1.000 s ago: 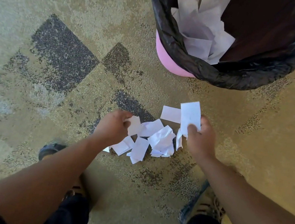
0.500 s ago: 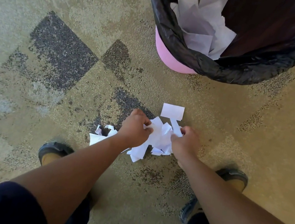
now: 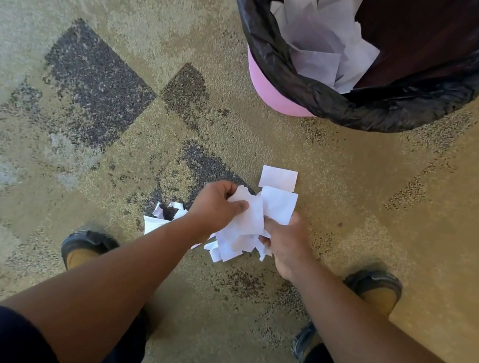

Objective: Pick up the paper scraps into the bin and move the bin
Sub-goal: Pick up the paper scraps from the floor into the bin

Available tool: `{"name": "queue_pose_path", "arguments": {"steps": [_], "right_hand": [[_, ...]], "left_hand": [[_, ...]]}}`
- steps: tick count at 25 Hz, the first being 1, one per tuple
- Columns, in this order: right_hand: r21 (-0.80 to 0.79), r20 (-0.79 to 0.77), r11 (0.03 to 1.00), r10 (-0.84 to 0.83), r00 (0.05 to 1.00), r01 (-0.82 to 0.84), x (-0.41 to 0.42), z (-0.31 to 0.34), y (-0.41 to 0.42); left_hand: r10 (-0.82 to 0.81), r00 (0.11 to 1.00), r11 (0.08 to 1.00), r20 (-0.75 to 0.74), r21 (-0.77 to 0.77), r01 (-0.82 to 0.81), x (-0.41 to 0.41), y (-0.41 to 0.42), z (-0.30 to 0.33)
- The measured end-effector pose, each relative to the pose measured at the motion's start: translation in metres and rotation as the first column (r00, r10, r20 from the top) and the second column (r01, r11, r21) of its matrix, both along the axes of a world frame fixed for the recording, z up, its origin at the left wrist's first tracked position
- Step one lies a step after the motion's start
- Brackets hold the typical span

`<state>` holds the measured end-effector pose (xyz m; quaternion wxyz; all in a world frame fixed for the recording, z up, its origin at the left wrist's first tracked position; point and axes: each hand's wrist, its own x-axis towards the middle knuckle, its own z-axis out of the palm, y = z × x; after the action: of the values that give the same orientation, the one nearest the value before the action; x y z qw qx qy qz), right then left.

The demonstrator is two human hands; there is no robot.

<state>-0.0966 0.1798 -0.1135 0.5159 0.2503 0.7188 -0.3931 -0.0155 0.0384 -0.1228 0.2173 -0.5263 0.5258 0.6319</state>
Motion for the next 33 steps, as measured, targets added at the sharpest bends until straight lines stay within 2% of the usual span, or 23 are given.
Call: {"name": "queue_pose_path", "arguments": {"steps": [3, 6, 10, 13, 17, 21, 24, 29, 33], "right_hand": [[-0.141, 0.083, 0.987, -0.062, 0.995, 0.073, 0.000, 0.015, -0.012], [-0.248, 0.093, 0.964, -0.072, 0.993, 0.093, 0.000, 0.023, -0.020], [-0.322, 0.132, 0.924, -0.171, 0.976, 0.205, -0.001, 0.031, -0.032], [-0.318, 0.079, 0.933, -0.153, 0.985, 0.170, 0.000, 0.032, -0.037], [-0.255, 0.039, 0.960, -0.111, 0.993, 0.117, -0.003, 0.029, -0.038], [-0.221, -0.010, 0.973, -0.066, 0.998, 0.062, -0.008, 0.032, -0.041], [-0.254, 0.002, 0.963, -0.092, 0.996, 0.089, -0.010, 0.035, -0.042], [-0.304, 0.032, 0.950, -0.068, 0.997, 0.074, -0.011, 0.044, -0.040], [-0.342, 0.015, 0.938, -0.053, 0.998, 0.055, -0.011, 0.053, -0.044]], "left_hand": [[0.150, 0.988, 0.984, -0.028, 0.099, -0.146, 0.002, 0.001, 0.004], [0.257, 0.965, 0.959, -0.047, 0.133, -0.249, 0.002, 0.005, 0.010], [0.431, 0.899, 0.896, -0.071, 0.151, -0.418, -0.005, 0.006, 0.021], [0.460, 0.883, 0.883, -0.096, 0.157, -0.443, -0.012, 0.001, 0.026], [0.451, 0.880, 0.884, -0.147, 0.207, -0.418, -0.015, -0.012, 0.030], [0.348, 0.917, 0.931, -0.196, 0.190, -0.313, -0.011, -0.016, 0.033], [0.318, 0.921, 0.941, -0.225, 0.195, -0.277, -0.008, -0.023, 0.035], [0.283, 0.925, 0.920, -0.252, 0.343, -0.188, 0.001, -0.032, 0.048], [0.270, 0.912, 0.937, -0.309, 0.301, -0.175, -0.001, -0.030, 0.070]]}}
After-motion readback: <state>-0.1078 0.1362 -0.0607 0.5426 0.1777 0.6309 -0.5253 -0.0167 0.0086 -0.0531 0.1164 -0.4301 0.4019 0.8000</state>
